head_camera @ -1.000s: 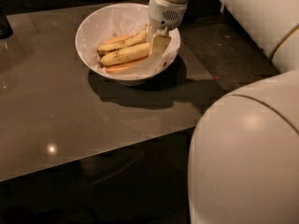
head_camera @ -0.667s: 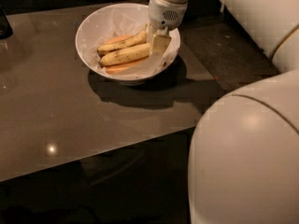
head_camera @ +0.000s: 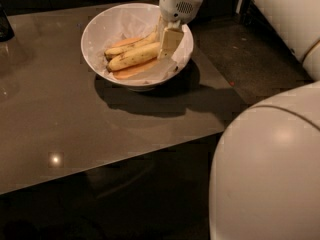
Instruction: Pick banana from white bowl
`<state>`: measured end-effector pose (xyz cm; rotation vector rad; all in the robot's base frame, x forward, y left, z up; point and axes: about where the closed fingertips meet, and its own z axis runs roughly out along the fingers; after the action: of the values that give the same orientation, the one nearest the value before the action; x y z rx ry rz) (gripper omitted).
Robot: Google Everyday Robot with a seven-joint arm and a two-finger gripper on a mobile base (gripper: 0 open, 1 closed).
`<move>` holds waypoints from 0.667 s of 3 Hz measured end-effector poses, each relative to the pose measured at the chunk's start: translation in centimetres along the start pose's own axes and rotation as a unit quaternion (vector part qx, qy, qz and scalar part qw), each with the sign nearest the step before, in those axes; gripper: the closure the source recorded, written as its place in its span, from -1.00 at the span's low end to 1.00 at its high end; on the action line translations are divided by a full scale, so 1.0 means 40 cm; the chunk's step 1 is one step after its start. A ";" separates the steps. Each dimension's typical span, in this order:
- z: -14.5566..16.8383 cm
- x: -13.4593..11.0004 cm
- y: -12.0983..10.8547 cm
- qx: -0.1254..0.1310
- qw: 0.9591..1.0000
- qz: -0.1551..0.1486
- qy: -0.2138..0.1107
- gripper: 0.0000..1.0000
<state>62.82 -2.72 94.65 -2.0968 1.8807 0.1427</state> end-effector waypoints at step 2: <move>-0.007 -0.001 -0.006 0.003 1.000 0.001 -0.004 1.00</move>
Offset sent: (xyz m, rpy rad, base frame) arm -0.0053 -0.0058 0.0070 -0.0095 -0.0378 0.0060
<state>62.99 -2.76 94.96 -2.0877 1.8760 0.1472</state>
